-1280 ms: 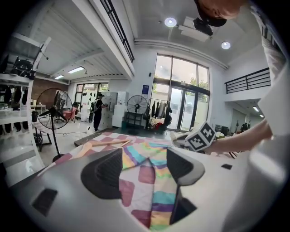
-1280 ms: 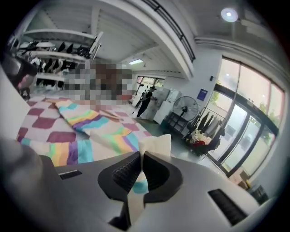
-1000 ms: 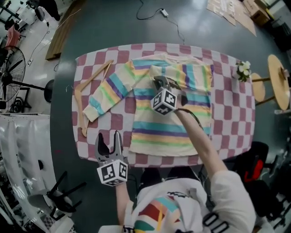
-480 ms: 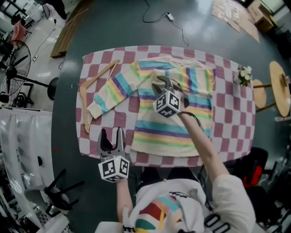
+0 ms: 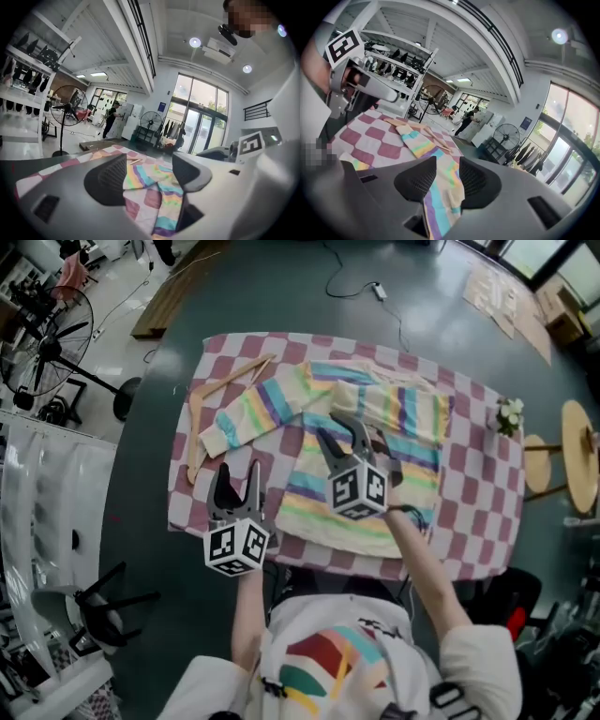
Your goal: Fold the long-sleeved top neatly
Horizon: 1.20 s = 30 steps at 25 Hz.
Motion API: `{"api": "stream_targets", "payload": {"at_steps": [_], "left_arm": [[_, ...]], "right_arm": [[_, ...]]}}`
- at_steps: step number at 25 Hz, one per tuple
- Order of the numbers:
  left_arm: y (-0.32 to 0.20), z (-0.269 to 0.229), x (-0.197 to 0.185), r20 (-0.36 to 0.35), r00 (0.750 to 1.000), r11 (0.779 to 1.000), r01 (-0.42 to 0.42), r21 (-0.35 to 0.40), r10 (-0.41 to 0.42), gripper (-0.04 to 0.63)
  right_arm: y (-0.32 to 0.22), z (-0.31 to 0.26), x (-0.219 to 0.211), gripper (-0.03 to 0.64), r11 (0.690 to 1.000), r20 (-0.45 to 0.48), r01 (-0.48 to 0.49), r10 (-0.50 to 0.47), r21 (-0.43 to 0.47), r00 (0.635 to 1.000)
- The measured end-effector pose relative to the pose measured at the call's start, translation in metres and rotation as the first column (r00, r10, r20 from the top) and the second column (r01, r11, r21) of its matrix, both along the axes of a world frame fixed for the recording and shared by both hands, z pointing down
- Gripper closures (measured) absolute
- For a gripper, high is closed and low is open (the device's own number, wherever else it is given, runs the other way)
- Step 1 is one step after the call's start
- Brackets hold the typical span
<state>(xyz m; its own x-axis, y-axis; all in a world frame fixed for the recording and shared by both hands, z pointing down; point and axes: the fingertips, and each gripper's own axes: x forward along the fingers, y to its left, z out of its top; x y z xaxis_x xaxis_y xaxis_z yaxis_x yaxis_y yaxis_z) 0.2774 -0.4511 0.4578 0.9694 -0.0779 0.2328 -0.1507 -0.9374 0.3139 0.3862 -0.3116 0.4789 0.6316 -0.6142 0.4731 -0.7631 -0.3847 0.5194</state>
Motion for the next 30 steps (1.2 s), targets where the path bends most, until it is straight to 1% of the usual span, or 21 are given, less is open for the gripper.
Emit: {"api": "stream_targets", "payload": {"at_steps": [2, 4, 8, 10, 12, 14, 15, 17, 20, 23, 25, 27, 28, 29, 30], "left_arm": [[-0.006, -0.006, -0.009, -0.014, 0.999, 0.999, 0.031, 0.026, -0.03, 0.31], [-0.016, -0.008, -0.025, -0.012, 0.998, 0.997, 0.066, 0.045, -0.066, 0.31], [-0.051, 0.0, -0.069, 0.014, 0.986, 0.984, 0.162, 0.067, -0.164, 0.31], [-0.072, 0.007, -0.095, 0.028, 0.974, 0.973, 0.223, 0.064, -0.225, 0.31], [-0.094, 0.014, -0.122, 0.046, 0.959, 0.958, 0.277, 0.066, -0.281, 0.31], [-0.117, 0.022, -0.15, 0.064, 0.94, 0.942, 0.33, 0.068, -0.334, 0.309], [-0.129, 0.026, -0.163, 0.074, 0.931, 0.933, 0.354, 0.069, -0.359, 0.31], [-0.147, 0.036, -0.188, 0.101, 0.911, 0.916, 0.394, 0.077, -0.4, 0.31], [-0.167, 0.055, -0.215, 0.136, 0.884, 0.894, 0.442, 0.072, -0.448, 0.309], [-0.181, 0.068, -0.227, 0.147, 0.866, 0.878, 0.477, 0.045, -0.479, 0.31], [-0.181, 0.072, -0.229, 0.15, 0.86, 0.872, 0.488, 0.032, -0.487, 0.309], [-0.18, 0.075, -0.227, 0.15, 0.863, 0.875, 0.484, 0.022, -0.482, 0.309], [-0.18, 0.074, -0.224, 0.149, 0.866, 0.877, 0.48, 0.018, -0.477, 0.31], [-0.179, 0.073, -0.22, 0.145, 0.87, 0.88, 0.474, 0.016, -0.471, 0.31], [-0.178, 0.071, -0.216, 0.14, 0.874, 0.884, 0.468, 0.015, -0.465, 0.309]], "right_arm": [[-0.018, -0.005, -0.027, 0.479, 0.998, -0.018, 0.055, -0.055, 0.009, 0.998], [-0.044, -0.005, -0.053, 0.479, 0.991, -0.047, 0.136, -0.136, 0.001, 0.99], [-0.112, 0.013, -0.094, 0.479, 0.958, -0.065, 0.283, -0.286, -0.049, 0.956], [-0.148, 0.038, -0.109, 0.479, 0.929, -0.064, 0.355, -0.362, -0.106, 0.93], [-0.181, 0.073, -0.116, 0.479, 0.887, -0.072, 0.409, -0.432, -0.215, 0.899], [-0.209, 0.105, -0.118, 0.479, 0.841, -0.085, 0.436, -0.484, -0.322, 0.871], [-0.221, 0.118, -0.117, 0.479, 0.823, -0.087, 0.439, -0.498, -0.361, 0.863], [-0.239, 0.137, -0.114, 0.48, 0.803, -0.085, 0.432, -0.505, -0.411, 0.859], [-0.259, 0.155, -0.105, 0.489, 0.79, -0.076, 0.411, -0.495, -0.454, 0.866], [-0.27, 0.169, -0.096, 0.489, 0.782, -0.065, 0.401, -0.487, -0.477, 0.871], [-0.273, 0.171, -0.094, 0.499, 0.782, -0.055, 0.406, -0.486, -0.472, 0.872], [-0.275, 0.173, -0.093, 0.515, 0.775, -0.033, 0.41, -0.483, -0.481, 0.875], [-0.276, 0.173, -0.092, 0.561, 0.774, -0.018, 0.411, -0.477, -0.482, 0.878], [-0.277, 0.171, -0.091, 0.587, 0.78, -0.005, 0.41, -0.467, -0.473, 0.884], [-0.279, 0.165, -0.088, 0.595, 0.795, 0.001, 0.404, -0.453, -0.453, 0.892]]}}
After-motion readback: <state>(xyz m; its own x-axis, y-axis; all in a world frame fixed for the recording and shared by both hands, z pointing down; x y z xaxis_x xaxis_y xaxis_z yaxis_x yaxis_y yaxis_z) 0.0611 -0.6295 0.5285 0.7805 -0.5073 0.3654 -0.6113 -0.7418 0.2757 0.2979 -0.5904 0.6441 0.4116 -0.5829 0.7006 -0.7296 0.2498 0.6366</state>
